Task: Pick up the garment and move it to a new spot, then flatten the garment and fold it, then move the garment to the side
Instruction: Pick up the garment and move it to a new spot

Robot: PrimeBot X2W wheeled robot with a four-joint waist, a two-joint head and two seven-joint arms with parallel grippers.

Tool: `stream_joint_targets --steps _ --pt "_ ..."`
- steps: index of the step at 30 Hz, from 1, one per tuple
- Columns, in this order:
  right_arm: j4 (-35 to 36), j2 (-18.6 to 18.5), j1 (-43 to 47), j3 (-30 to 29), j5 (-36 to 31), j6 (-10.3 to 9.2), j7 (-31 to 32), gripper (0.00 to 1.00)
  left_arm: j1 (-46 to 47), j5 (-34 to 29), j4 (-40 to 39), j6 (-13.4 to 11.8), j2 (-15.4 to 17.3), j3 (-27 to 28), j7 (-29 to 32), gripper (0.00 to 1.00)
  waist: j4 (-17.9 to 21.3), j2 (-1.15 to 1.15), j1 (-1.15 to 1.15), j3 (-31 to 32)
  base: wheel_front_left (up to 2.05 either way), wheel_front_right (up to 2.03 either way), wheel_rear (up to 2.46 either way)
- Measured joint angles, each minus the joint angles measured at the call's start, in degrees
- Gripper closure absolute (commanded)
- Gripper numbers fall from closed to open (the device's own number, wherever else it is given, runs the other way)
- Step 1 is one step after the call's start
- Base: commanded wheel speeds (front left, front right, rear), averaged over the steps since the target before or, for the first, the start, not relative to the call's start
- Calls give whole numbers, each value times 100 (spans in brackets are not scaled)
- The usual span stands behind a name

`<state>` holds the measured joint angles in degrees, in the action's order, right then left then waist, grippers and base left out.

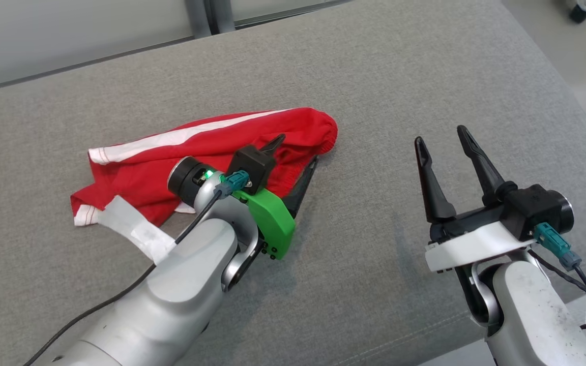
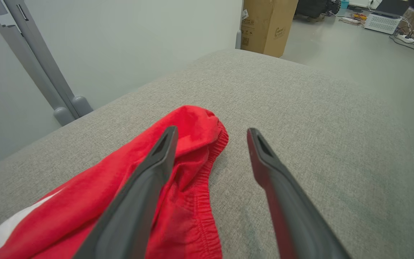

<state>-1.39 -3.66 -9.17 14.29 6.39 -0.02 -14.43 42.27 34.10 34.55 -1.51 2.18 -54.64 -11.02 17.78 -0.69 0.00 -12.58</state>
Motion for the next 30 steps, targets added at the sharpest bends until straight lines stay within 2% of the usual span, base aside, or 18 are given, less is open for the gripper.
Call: stream_joint_targets --steps 5,9,18,30 --pt "-268 -96 57 -8 8 104 0 0 -93 1 147 -67 -2 152 -189 0 -362 0 0 156 0 0 0" --pt "-482 -116 207 42 26 155 0 0 -482 142 198 -179 1 427 -280 0 -634 0 0 289 0 0 0" --pt "-1129 -107 500 268 124 355 0 0 -1231 286 338 -314 67 653 -318 0 -1269 0 0 633 0 0 0" --pt "-2152 -71 608 413 193 464 3 0 -1386 92 -247 -413 86 1001 -323 0 -2067 0 0 851 0 0 0"
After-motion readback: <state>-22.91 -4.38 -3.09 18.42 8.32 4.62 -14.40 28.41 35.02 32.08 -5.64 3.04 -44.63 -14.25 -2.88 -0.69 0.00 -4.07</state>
